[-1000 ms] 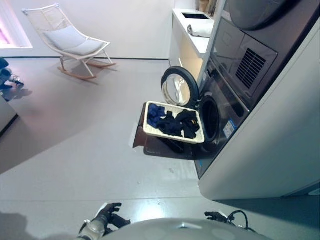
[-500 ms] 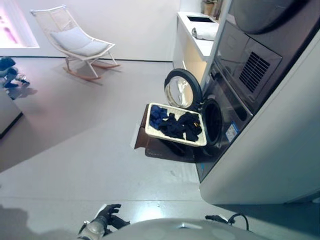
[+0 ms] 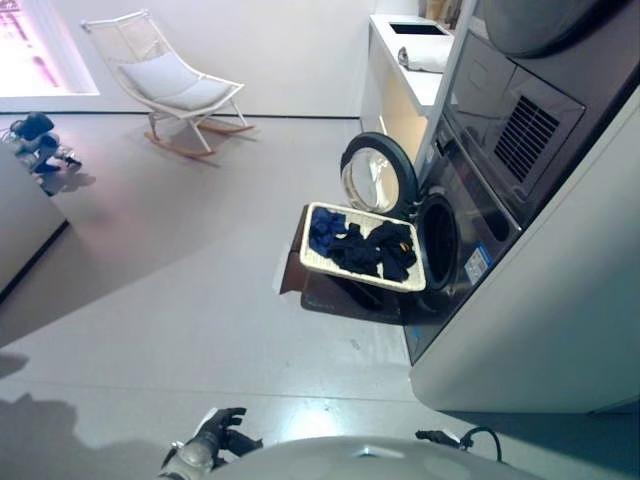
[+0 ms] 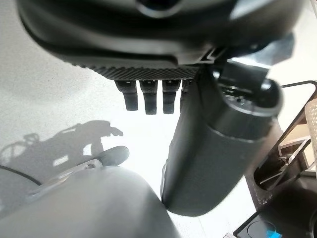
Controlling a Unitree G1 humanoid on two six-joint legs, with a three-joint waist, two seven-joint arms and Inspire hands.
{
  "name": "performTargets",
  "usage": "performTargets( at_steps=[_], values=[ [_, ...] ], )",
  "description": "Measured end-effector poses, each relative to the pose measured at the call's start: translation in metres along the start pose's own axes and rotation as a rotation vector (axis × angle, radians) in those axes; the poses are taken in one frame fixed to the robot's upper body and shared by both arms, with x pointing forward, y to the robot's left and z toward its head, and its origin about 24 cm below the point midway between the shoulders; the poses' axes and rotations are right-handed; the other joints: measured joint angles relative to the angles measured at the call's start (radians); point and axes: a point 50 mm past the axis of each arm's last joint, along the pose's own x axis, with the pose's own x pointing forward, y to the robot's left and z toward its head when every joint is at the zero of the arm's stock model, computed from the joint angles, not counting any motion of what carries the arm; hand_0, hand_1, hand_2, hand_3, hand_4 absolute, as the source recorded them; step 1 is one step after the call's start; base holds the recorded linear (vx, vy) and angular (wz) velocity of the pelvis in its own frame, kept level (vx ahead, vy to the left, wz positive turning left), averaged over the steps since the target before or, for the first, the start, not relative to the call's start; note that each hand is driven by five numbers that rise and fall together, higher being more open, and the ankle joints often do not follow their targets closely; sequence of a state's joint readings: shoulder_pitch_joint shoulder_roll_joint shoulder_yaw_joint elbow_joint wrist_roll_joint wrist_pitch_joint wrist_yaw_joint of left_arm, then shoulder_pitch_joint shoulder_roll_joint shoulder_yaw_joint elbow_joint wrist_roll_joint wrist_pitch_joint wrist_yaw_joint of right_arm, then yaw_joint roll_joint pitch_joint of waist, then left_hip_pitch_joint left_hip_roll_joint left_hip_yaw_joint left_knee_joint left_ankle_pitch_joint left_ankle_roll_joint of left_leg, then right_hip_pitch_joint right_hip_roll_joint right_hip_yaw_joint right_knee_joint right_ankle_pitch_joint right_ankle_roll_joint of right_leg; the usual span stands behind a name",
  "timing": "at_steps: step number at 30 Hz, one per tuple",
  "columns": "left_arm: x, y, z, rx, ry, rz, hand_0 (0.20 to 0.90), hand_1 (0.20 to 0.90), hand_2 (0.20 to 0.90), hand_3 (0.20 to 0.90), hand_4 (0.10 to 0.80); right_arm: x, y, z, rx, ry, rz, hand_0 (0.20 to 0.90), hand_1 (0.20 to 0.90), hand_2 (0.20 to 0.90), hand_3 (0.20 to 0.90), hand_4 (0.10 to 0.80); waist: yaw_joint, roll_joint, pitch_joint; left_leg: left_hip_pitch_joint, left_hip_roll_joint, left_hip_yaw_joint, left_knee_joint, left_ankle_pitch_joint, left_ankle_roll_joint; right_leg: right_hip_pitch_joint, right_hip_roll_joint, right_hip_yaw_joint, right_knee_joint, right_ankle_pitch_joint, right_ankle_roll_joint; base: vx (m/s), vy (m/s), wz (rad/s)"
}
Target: Pick up the clothes and place them into the washing machine
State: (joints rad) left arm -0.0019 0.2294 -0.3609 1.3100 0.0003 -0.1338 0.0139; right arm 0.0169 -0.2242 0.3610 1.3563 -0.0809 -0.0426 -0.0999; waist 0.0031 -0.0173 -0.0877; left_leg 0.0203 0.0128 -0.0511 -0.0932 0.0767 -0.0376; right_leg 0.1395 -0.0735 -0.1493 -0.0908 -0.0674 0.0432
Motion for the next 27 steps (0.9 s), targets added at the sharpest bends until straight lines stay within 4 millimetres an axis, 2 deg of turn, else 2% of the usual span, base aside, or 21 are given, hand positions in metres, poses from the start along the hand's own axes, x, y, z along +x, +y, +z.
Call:
performTargets(
  at_steps=[7,12,14,15,16,17,18,21,24,25,26,27],
  values=[
    [0.001,-0.004,0.003,-0.003,-0.006,-0.009,0.900,0.900,0.900,0.900,0.800,0.001,-0.005,0.004,-0.003,-0.009,-0.014,0.900,0.900,0.900,0.900,0.800,-0.001,0.025,0.006,-0.015,0.001,-0.009,0.005,0.005,-0.002,-0.012,0.002,-0.002,0.000,0.000,0.000,-0.011,-0.043,0.02],
    [0.002,-0.008,0.010,-0.038,-0.022,-0.011,0.900,0.900,0.900,0.900,0.800,0.002,-0.017,0.013,-0.009,-0.031,-0.046,0.900,0.900,0.900,0.900,0.800,0.004,0.055,0.048,-0.047,0.006,-0.007,0.025,0.012,-0.005,-0.044,0.012,0.007,0.012,-0.002,0.000,-0.067,-0.066,-0.01],
    [0.005,-0.001,0.029,-0.055,-0.069,0.017,0.900,0.900,0.900,0.900,0.800,0.003,-0.025,0.024,-0.009,-0.057,-0.073,0.900,0.900,0.900,0.900,0.800,0.025,0.066,0.093,-0.112,0.004,-0.019,0.106,0.005,-0.012,-0.077,0.011,0.001,0.035,-0.005,-0.008,-0.177,-0.060,0.15],
    [0.007,0.003,0.045,-0.064,-0.106,0.036,0.900,0.900,0.900,0.900,0.800,0.004,-0.031,0.031,-0.002,-0.074,-0.098,0.900,0.900,0.900,0.900,0.800,0.028,0.067,0.134,-0.176,-0.003,-0.033,0.185,0.010,-0.025,-0.111,0.008,-0.010,0.070,-0.011,-0.017,0.075,-0.045,0.34],
    [0.008,0.007,0.056,-0.075,-0.135,0.053,0.900,0.900,0.900,0.900,0.800,0.004,-0.037,0.039,-0.001,-0.091,-0.115,0.900,0.900,0.900,0.900,0.800,0.039,0.065,0.163,-0.220,-0.008,-0.037,0.233,0.030,-0.054,-0.130,0.002,-0.014,0.080,-0.014,-0.026,0.234,-0.028,0.39],
    [0.009,0.008,0.061,-0.091,-0.149,0.059,0.900,0.900,0.900,0.900,0.800,0.004,-0.039,0.045,0.000,-0.102,-0.127,0.900,0.900,0.900,0.900,0.800,0.053,0.058,0.176,-0.257,-0.013,-0.039,0.282,0.046,-0.076,-0.129,0.001,-0.012,0.075,-0.009,-0.039,0.302,-0.012,0.27],
    [0.008,0.009,0.063,-0.117,-0.166,0.065,0.900,0.900,0.900,0.900,0.800,0.004,-0.038,0.046,0.000,-0.103,-0.128,0.900,0.900,0.900,0.900,0.800,0.060,0.045,0.187,-0.289,-0.017,-0.034,0.324,0.034,-0.086,-0.120,0.000,-0.001,0.067,-0.005,-0.048,0.282,-0.002,0.09],
    [0.008,0.006,0.060,-0.143,-0.175,0.077,0.900,0.900,0.900,0.900,0.800,0.004,-0.034,0.043,0.003,-0.113,-0.124,0.900,0.900,0.900,0.900,0.800,0.084,0.047,0.187,-0.272,-0.003,-0.022,0.164,0.029,-0.072,-0.130,0.007,0.029,0.064,-0.003,-0.054,0.210,0.011,-0.23],
    [0.008,0.007,0.063,-0.147,-0.181,0.088,0.900,0.900,0.900,0.900,0.800,0.004,-0.040,0.051,0.004,-0.142,-0.153,0.900,0.900,0.900,0.900,0.800,0.080,0.052,0.189,-0.299,0.012,-0.020,0.014,0.037,-0.078,-0.145,0.016,0.097,0.047,0.002,-0.060,0.421,0.081,-0.37],
    [0.008,0.007,0.064,-0.149,-0.183,0.092,0.900,0.900,0.900,0.900,0.800,0.004,-0.040,0.050,0.003,-0.129,-0.154,0.900,0.900,0.900,0.900,0.800,0.081,0.050,0.192,-0.308,0.016,0.008,-0.002,0.039,-0.076,-0.134,0.017,0.119,0.025,0.004,-0.057,0.497,0.141,-0.56],
    [0.008,0.008,0.065,-0.162,-0.185,0.098,0.900,0.900,0.900,0.900,0.800,0.004,-0.038,0.049,0.006,-0.123,-0.148,0.900,0.900,0.900,0.900,0.800,0.093,0.053,0.193,-0.301,0.025,0.018,-0.002,0.048,-0.059,-0.120,0.019,0.144,0.018,-0.003,-0.026,0.654,0.203,-0.82],
    [0.007,0.006,0.062,-0.202,-0.181,0.102,0.900,0.900,0.900,0.900,0.800,0.004,-0.040,0.046,0.001,-0.111,-0.153,0.900,0.900,0.900,0.900,0.800,0.111,0.062,0.191,-0.266,0.039,0.039,-0.001,0.101,-0.021,-0.093,0.021,0.179,0.007,-0.013,-0.010,0.466,0.196,-1.04]
  ],
)
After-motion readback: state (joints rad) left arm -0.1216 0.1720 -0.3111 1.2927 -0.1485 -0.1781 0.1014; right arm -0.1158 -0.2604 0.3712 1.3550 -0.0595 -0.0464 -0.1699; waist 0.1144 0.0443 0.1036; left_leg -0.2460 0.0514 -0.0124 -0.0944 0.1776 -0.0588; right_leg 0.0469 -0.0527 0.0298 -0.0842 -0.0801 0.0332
